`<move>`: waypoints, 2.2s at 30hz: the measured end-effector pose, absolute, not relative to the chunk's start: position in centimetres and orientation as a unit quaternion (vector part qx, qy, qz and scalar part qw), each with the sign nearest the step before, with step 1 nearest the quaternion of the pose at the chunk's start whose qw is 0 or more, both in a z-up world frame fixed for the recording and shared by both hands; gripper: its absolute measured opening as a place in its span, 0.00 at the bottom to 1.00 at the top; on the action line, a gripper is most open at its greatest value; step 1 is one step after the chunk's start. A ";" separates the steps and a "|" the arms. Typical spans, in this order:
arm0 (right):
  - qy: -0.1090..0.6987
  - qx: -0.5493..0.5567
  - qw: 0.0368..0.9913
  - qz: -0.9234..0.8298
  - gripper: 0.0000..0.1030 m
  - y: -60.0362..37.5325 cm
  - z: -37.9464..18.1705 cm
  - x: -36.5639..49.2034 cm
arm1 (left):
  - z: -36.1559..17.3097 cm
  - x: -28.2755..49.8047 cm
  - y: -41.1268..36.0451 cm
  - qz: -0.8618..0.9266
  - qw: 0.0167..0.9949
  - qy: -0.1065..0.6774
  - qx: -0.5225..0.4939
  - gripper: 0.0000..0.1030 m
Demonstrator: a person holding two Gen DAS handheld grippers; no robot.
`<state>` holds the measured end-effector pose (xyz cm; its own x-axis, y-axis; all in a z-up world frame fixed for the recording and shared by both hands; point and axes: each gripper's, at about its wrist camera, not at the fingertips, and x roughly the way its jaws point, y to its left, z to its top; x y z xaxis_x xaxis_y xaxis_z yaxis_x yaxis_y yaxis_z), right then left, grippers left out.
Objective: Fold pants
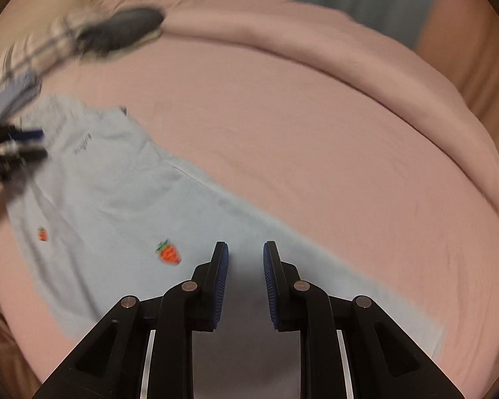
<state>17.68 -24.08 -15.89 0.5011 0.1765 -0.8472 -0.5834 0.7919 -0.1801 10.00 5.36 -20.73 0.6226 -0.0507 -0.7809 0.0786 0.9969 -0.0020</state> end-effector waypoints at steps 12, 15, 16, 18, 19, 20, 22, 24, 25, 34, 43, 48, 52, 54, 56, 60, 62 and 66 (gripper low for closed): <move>0.521 -0.326 0.726 0.308 0.09 -21.1 -17.9 20.7 | -20.8 9.2 6.4 -0.037 0.900 0.433 0.005 0.68; 0.505 -0.358 0.725 0.302 0.05 -19.8 -17.1 20.2 | -20.7 9.6 6.5 -0.037 0.900 0.433 0.010 0.69; 0.494 -0.361 0.733 0.298 0.05 -19.7 -16.5 20.2 | -20.8 9.7 6.5 -0.036 0.900 0.434 0.009 0.70; 0.474 -0.363 0.749 0.285 0.04 -19.3 -15.6 20.4 | -20.8 9.8 6.7 -0.033 0.900 0.434 0.004 0.70; 0.475 -0.360 0.753 0.277 0.04 -19.3 -15.5 20.6 | -20.8 9.8 6.7 -0.032 0.900 0.434 0.002 0.70; 0.483 -0.356 0.754 0.268 0.04 -19.2 -15.9 21.0 | -20.8 9.8 6.6 -0.030 0.900 0.435 0.003 0.70; 0.498 -0.357 0.746 0.260 0.04 -19.2 -17.0 21.2 | -20.8 9.8 6.4 -0.027 0.900 0.436 0.009 0.70; 0.499 -0.358 0.750 0.245 0.06 -19.0 -17.9 21.3 | -20.6 9.9 6.2 -0.023 0.898 0.439 0.014 0.69; 0.493 -0.348 0.759 0.243 0.06 -19.1 -17.3 21.1 | -20.5 9.8 6.1 -0.021 0.898 0.440 0.016 0.69; 0.476 -0.178 0.822 0.256 0.30 -25.4 -15.5 11.8 | -21.3 7.9 1.8 -0.087 0.889 0.442 0.082 0.69; 0.473 -0.044 0.879 0.052 0.30 -40.8 -18.3 9.5 | -21.3 6.8 6.1 -0.035 0.883 0.461 0.083 0.75; 0.415 0.120 0.902 -0.004 0.30 -47.2 -15.3 6.5 | -19.7 7.1 4.0 -0.063 0.890 0.449 0.051 0.73; 0.400 0.256 0.880 0.024 0.30 -48.4 -16.8 3.8 | -18.9 7.8 0.1 -0.113 0.892 0.436 0.044 0.73; 0.393 0.294 0.871 0.041 0.30 -48.1 -17.9 3.2 | -18.6 8.4 -2.4 -0.144 0.888 0.434 0.045 0.73; 0.389 0.308 0.867 0.046 0.30 -47.5 -18.6 3.2 | -18.4 8.8 -4.5 -0.165 0.886 0.430 0.054 0.73; 0.388 0.314 0.866 0.041 0.30 -47.3 -18.5 3.8 | -18.1 9.2 -8.1 -0.197 0.881 0.424 0.069 0.73; 0.388 0.316 0.865 0.038 0.16 -49.7 -18.6 4.9 | -18.3 8.9 -9.5 -0.206 0.878 0.425 0.075 0.73; 0.381 0.279 0.881 0.011 0.07 -50.0 -16.7 3.6 | -19.4 10.0 -11.4 -0.210 0.868 0.440 0.093 0.73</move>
<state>3.56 -50.03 -16.73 0.7099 0.2324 -0.6648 0.1927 0.8439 0.5007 10.04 -11.44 -19.41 0.5249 -0.2829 -0.8028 0.4463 0.8946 -0.0234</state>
